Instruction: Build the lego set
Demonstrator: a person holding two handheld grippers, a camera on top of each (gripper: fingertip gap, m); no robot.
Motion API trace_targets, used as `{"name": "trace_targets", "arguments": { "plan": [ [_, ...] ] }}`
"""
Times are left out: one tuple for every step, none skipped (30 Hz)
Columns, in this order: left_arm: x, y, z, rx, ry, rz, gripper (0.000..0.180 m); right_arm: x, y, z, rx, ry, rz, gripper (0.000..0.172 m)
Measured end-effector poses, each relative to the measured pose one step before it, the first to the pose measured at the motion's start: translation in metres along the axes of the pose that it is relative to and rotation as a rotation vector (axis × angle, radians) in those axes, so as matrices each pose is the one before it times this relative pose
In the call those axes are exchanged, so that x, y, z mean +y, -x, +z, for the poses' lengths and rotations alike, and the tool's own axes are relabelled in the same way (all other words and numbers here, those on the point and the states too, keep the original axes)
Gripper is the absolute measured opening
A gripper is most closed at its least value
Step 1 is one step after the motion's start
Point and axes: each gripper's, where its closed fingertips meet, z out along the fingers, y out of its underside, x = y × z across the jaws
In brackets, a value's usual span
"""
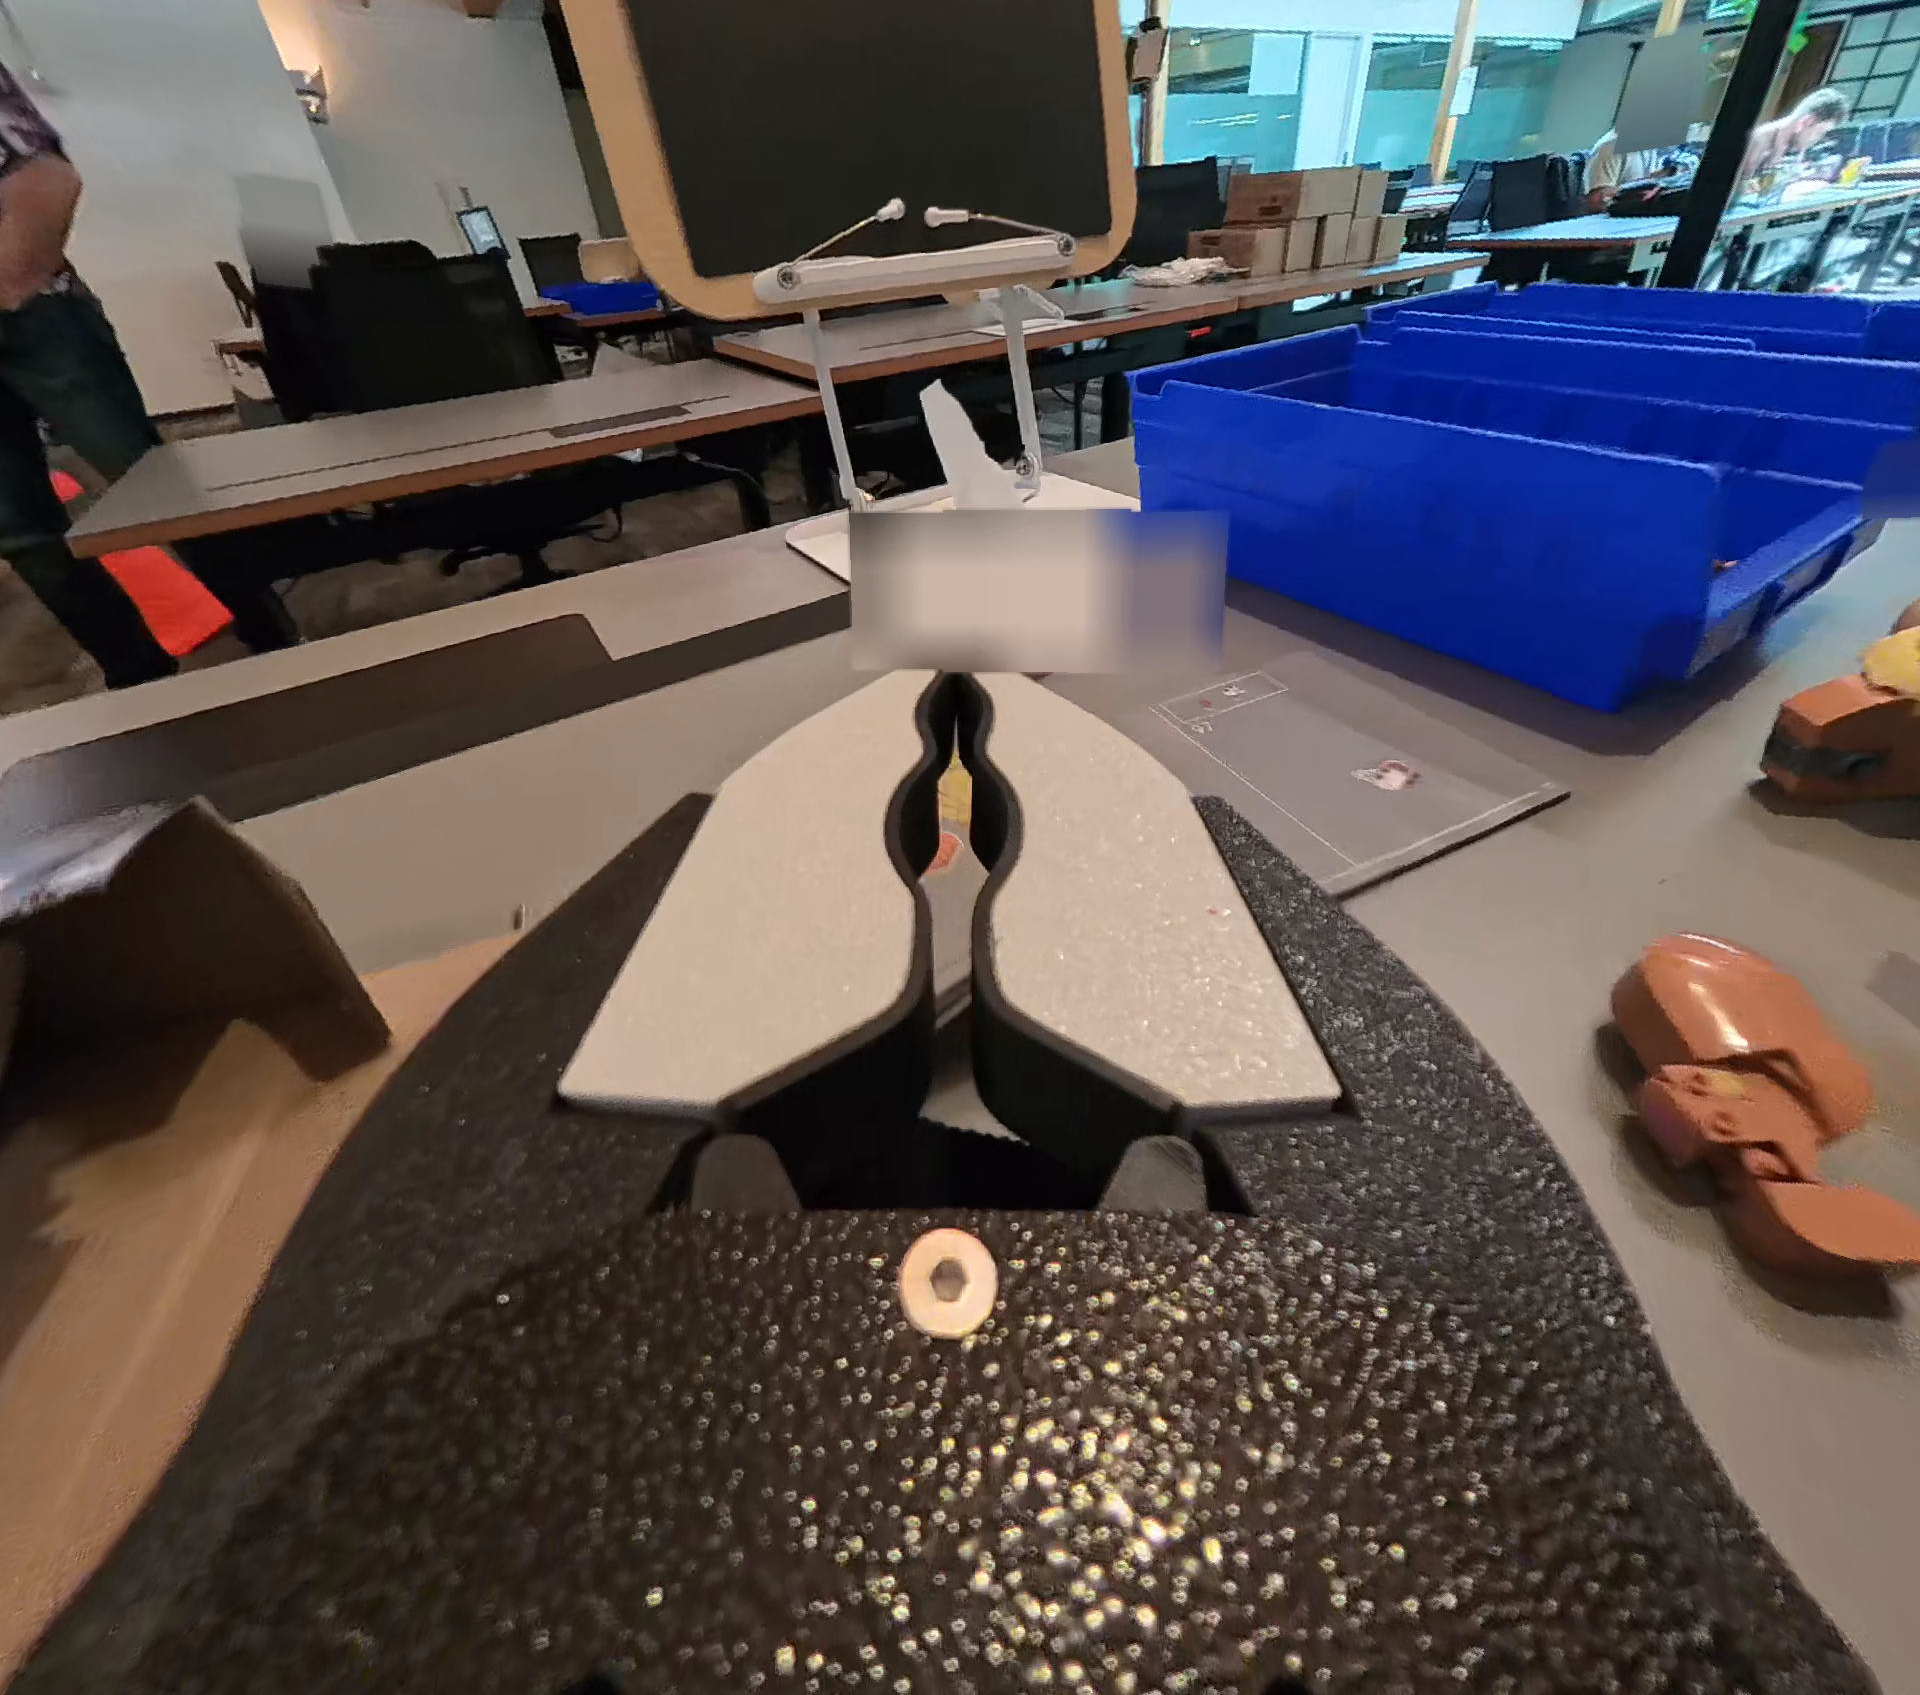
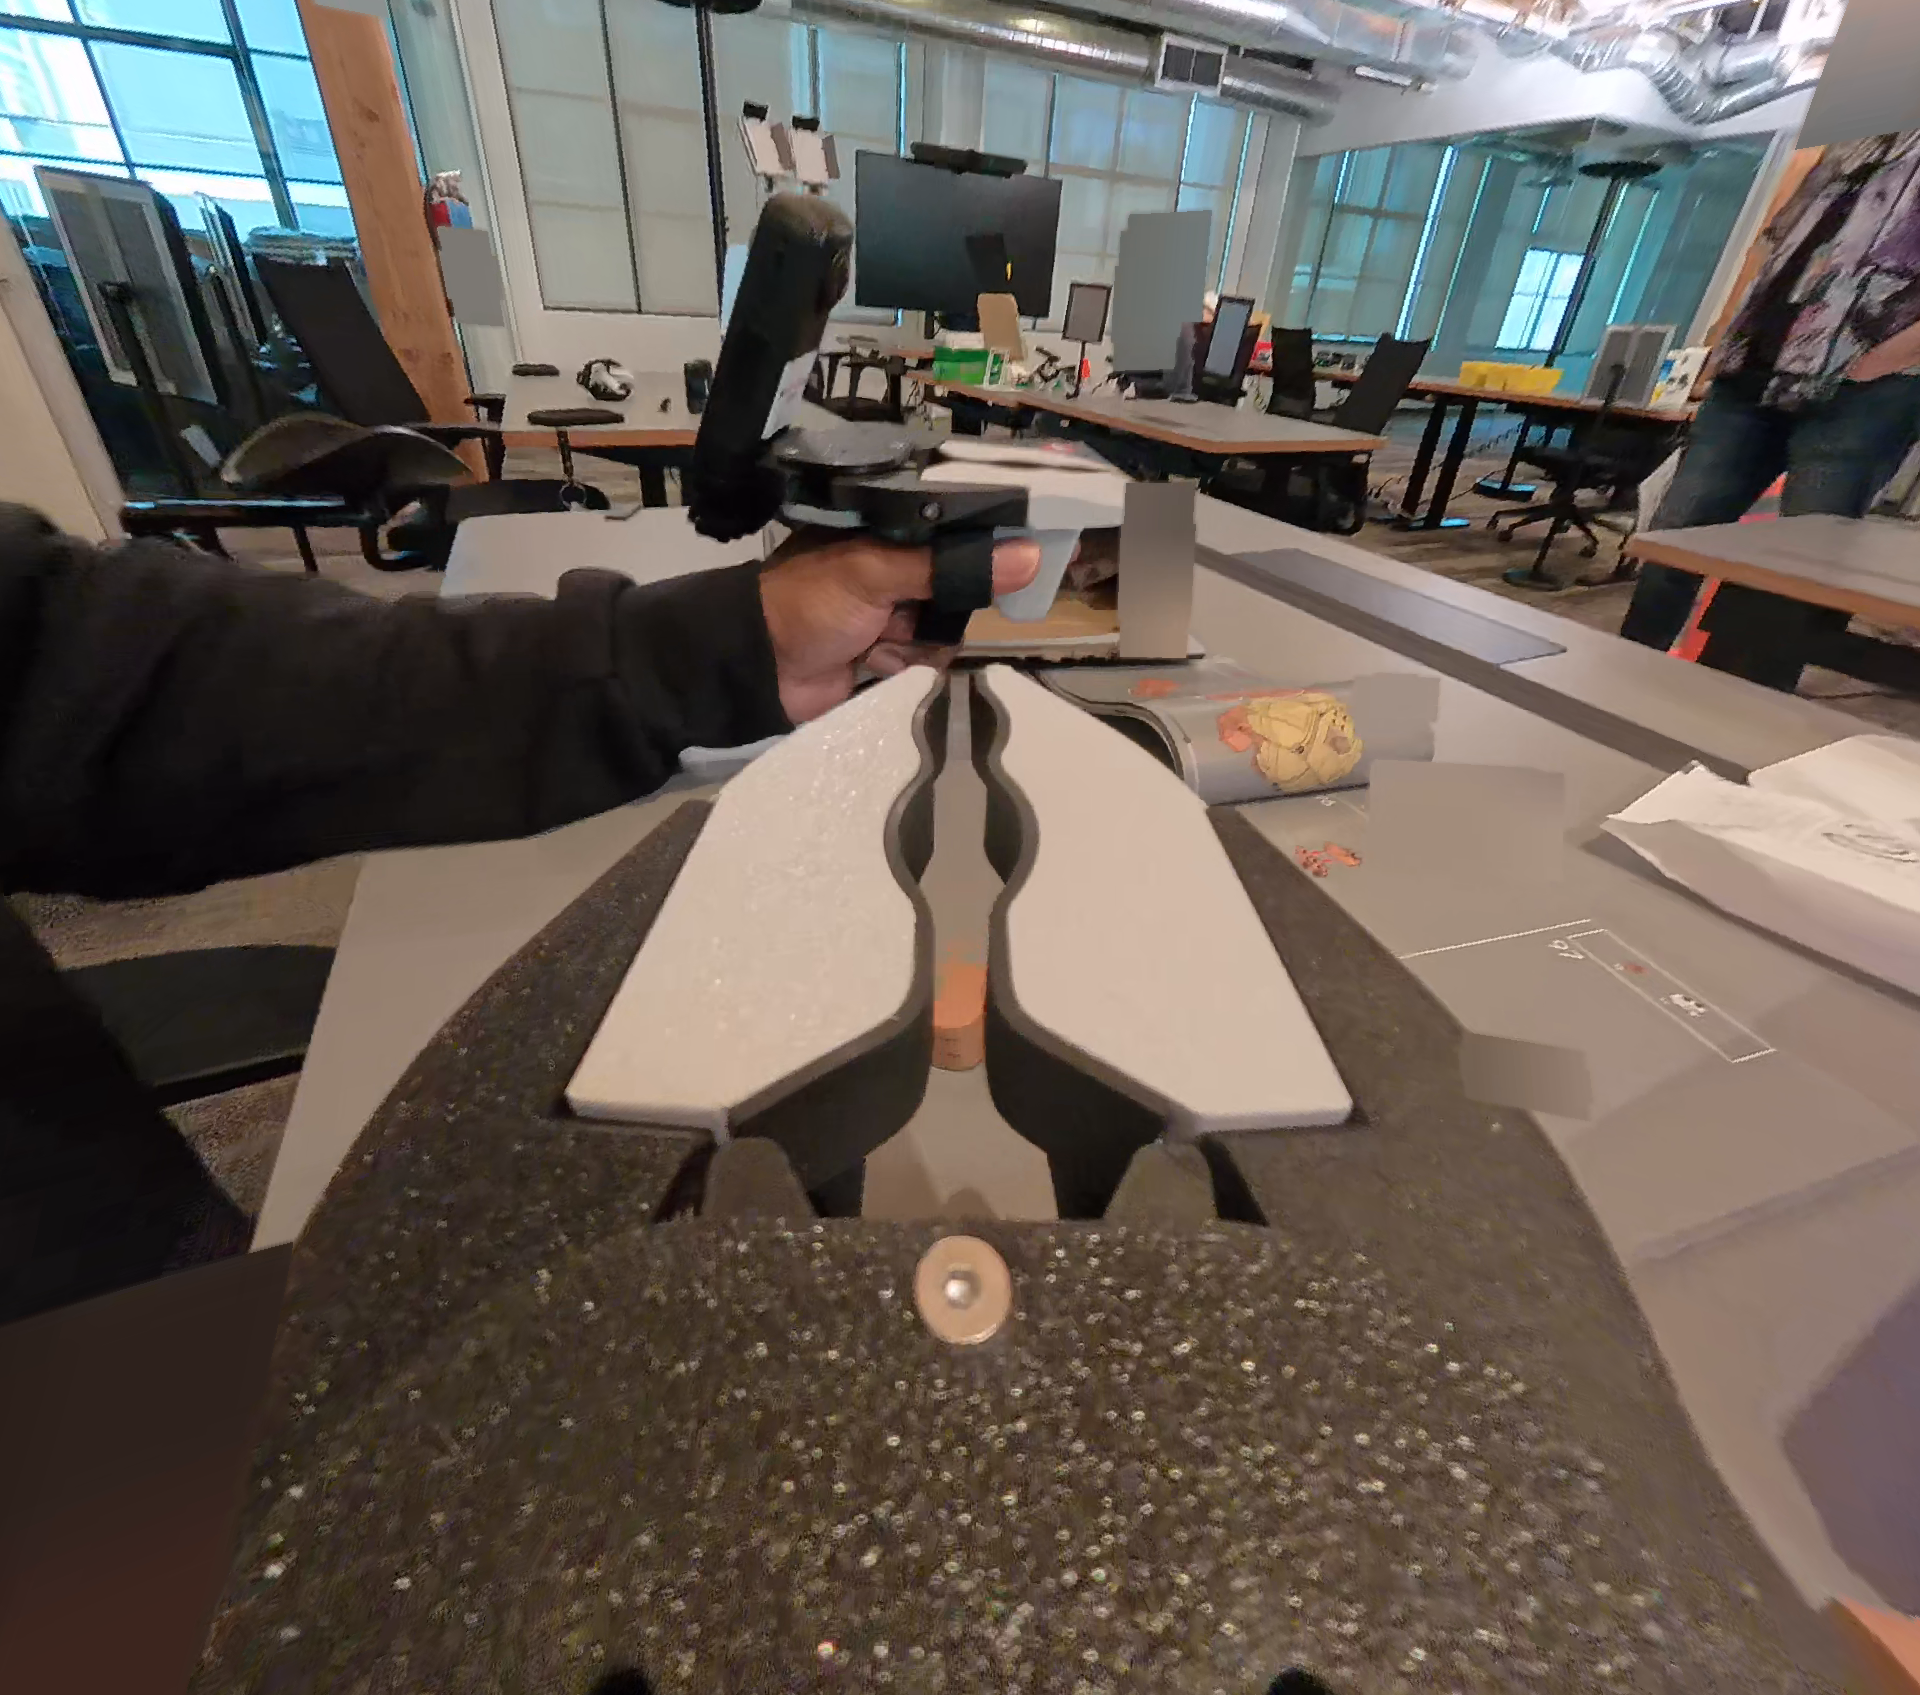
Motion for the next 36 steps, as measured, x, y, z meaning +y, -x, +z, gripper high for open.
{"name": "trace_targets", "arguments": {
  "plan": [
    [-0.00003,-0.00313,-0.00705,-0.0113,0.0074,-0.0218,0.000,-0.00373,0.00220,-0.00468,0.0072,-0.0110,-0.0057,0.004],
    [0.00037,-0.00409,-0.00772,-0.0065,0.0067,-0.0213,0.000,-0.00349,0.00092,-0.00553,0.0150,-0.0046,-0.0033,0.005],
    [0.00274,-0.00646,-0.00769,0.0101,0.0183,-0.0218,0.000,-0.00433,-0.00089,-0.00689,0.0253,-0.0061,0.0013,0.006],
    [0.00519,-0.00606,-0.00760,0.0050,0.0265,-0.0178,0.000,-0.00595,-0.00128,-0.00872,0.0259,-0.0221,0.0067,0.007],
    [0.00645,-0.00462,-0.00743,-0.0047,0.0250,-0.0099,0.000,-0.00483,-0.00097,-0.00922,0.0177,-0.0196,0.0112,0.007],
    [0.00694,-0.00420,-0.00702,-0.0070,0.0178,-0.0015,0.000,-0.00280,-0.00285,-0.00907,0.0245,-0.0050,0.0148,0.007],
    [0.00602,-0.00408,-0.00605,-0.0042,0.0151,0.0007,0.000,-0.00101,-0.00322,-0.00808,0.0193,0.0105,0.0140,0.008],
    [0.00075,-0.00399,-0.00615,-0.0014,0.0050,0.0096,0.000,-0.00099,-0.00320,-0.00773,0.0104,0.0180,0.0092,0.009],
    [-0.00165,-0.00251,-0.00550,-0.0097,-0.0212,0.0168,0.000,-0.00315,-0.00468,-0.00792,0.0173,0.0113,0.0004,0.009],
    [-0.00211,-0.00150,-0.00456,-0.0096,-0.0191,0.0134,0.000,-0.00583,-0.00586,-0.00811,0.0197,0.0025,-0.0082,0.009],
    [-0.00065,-0.00105,-0.00256,-0.0023,-0.0076,0.0018,0.000,-0.00725,-0.00636,-0.00731,0.0171,0.0052,-0.0125,0.009],
    [0.00018,-0.00159,-0.00122,0.0104,0.0015,-0.0050,0.000,-0.00741,-0.00712,-0.00617,0.0144,0.0136,-0.0155,0.009],
    [0.00084,-0.00093,0.00006,0.0145,0.0060,-0.0131,0.000,-0.00708,-0.00818,-0.00521,0.0141,0.0223,-0.0183,0.009],
    [0.00138,-0.00048,0.00083,0.0163,0.0112,-0.0179,0.000,-0.00588,-0.00914,-0.00441,0.0146,0.0293,-0.0201,0.010],
    [0.00174,-0.00027,0.00116,0.0156,0.0143,-0.0197,0.000,-0.00450,-0.01075,-0.00377,0.0184,0.0325,-0.0212,0.010],
    [0.00162,0.00006,0.00112,0.0120,0.0131,-0.0192,0.000,-0.00215,-0.01226,-0.00282,0.0207,0.0399,-0.0201,0.010],
    [0.00135,-0.00018,0.00081,0.0098,0.0108,-0.0155,0.000,-0.00093,-0.01362,-0.00206,0.0234,0.0375,-0.0200,0.011],
    [0.00122,-0.00090,0.00050,0.0101,0.0090,-0.0095,0.000,0.00099,-0.01424,-0.00102,0.0215,0.0414,-0.0164,0.011],
    [0.00099,-0.00131,0.00033,0.0073,0.0069,-0.0033,0.000,0.00221,-0.01495,0.00033,0.0195,0.0434,-0.0097,0.012],
    [0.00064,-0.00115,0.00015,0.0025,0.0047,0.0033,0.000,0.00260,-0.01447,0.00162,0.0116,0.0400,-0.0023,0.013],
    [0.00055,-0.00129,0.00014,-0.0004,0.0033,0.0087,0.000,0.00335,-0.01360,0.00299,0.0003,0.0440,0.0037,0.013],
    [0.00061,-0.00127,0.00012,-0.0010,0.0038,0.0108,0.000,0.00336,-0.01323,0.00411,-0.0040,0.0456,0.0030,0.015],
    [0.00078,-0.00131,0.00046,-0.0007,0.0059,0.0102,0.000,0.00341,-0.01202,0.00504,-0.0127,0.0472,-0.0017,0.016],
    [0.00106,-0.00119,0.00050,0.0001,0.0079,0.0088,0.000,0.00355,-0.01162,0.00576,-0.0152,0.0509,-0.0052,0.017],
    [0.00113,-0.00119,0.00058,0.0014,0.0081,0.0069,0.000,0.00295,-0.01199,0.00635,-0.0086,0.0464,-0.0101,0.019],
    [0.00078,-0.00107,0.00055,0.0034,0.0063,0.0053,0.000,0.00385,-0.01119,0.00734,-0.0100,0.0535,-0.0173,0.020],
    [0.00057,-0.00082,0.00027,0.0028,0.0042,0.0026,0.000,0.00452,-0.01091,0.00804,-0.0080,0.0585,-0.0249,0.022],
    [0.00027,-0.00020,-0.00006,0.0012,0.0022,-0.0008,0.000,0.00462,-0.01120,0.00864,-0.0018,0.0591,-0.0314,0.023],
    [-0.00008,0.00004,-0.00026,0.0009,-0.0010,-0.0030,0.000,0.00435,-0.01044,0.00910,-0.0019,0.0565,-0.0343,0.025],
    [-0.00039,0.00019,-0.00049,0.0017,-0.0039,-0.0046,0.000,0.00391,-0.00918,0.00946,-0.0044,0.0541,-0.0342,0.026],
    [-0.00047,0.00053,-0.00060,0.0015,-0.0044,-0.0070,0.000,0.00317,-0.00738,0.01002,-0.0117,0.0487,-0.0362,0.028],
    [-0.00053,0.00095,-0.00061,-0.0003,-0.0047,-0.0085,0.000,0.00295,-0.00687,0.01047,-0.0112,0.0453,-0.0387,0.029],
    [-0.00048,0.00083,-0.00038,0.0007,-0.0038,-0.0089,0.000,0.00219,-0.00660,0.01115,-0.0092,0.0414,-0.0371,0.031],
    [-0.00014,0.00065,-0.00015,0.0024,-0.0013,-0.0088,0.000,0.00183,-0.00507,0.01181,-0.0165,0.0406,-0.0372,0.032],
    [-0.00002,0.00041,0.00000,0.0023,-0.0002,-0.0070,0.000,0.00201,-0.00514,0.01244,-0.0147,0.0439,-0.0367,0.033],
    [0.00013,0.00035,0.00013,0.0018,0.0011,-0.0048,0.000,0.00260,-0.00552,0.01273,-0.0130,0.0510,-0.0391,0.034]
  ]
}}
